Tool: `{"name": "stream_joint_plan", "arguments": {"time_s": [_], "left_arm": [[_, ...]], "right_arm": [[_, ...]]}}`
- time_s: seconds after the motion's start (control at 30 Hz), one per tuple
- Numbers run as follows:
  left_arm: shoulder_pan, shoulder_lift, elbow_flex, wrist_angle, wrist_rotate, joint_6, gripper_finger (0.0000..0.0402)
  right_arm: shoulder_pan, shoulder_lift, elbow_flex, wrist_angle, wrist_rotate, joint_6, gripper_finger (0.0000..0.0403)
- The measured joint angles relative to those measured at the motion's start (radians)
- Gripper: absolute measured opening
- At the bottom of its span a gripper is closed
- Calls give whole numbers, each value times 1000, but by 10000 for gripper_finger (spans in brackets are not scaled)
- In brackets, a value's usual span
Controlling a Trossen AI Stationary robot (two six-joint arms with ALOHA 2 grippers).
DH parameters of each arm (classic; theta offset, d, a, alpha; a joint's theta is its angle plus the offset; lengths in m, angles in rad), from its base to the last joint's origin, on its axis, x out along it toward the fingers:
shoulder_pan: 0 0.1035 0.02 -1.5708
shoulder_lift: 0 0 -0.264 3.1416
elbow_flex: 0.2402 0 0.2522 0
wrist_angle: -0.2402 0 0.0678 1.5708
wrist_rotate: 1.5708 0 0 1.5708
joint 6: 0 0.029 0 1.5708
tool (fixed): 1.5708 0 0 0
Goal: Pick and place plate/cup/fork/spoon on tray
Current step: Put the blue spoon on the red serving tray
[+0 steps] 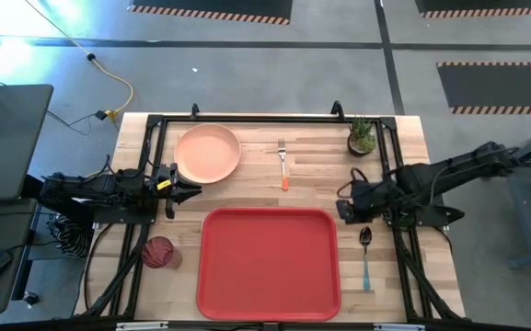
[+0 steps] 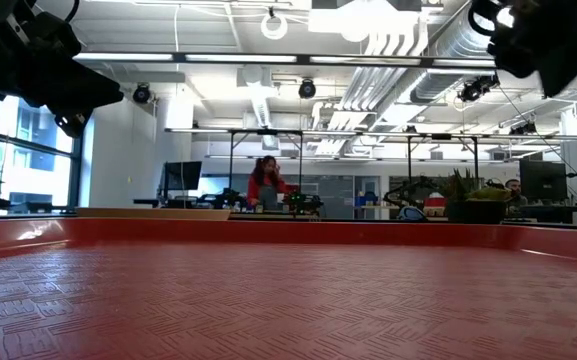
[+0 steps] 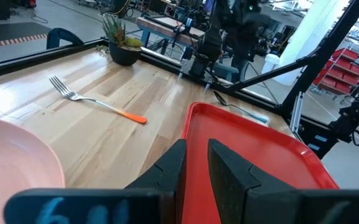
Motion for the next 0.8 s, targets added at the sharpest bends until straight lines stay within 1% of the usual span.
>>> {"name": "stream_joint_plan", "arguments": {"time_s": [0.17,0.37,0.5,0.67,0.8], "left_arm": [[0,0,0,0,0,0,54],[0,0,0,0,0,0,54],[0,0,0,0,0,0,54],[0,0,0,0,0,0,54],[0,0,0,0,0,0,54]], "right_arm": [[92,67,0,-2,0,111,0],[177,134,0,-6,-16,213,0],[220,171,0,-3,-23,243,0],[263,207,0,0,-61,278,0],[298,226,0,0,-63,315,1]]}}
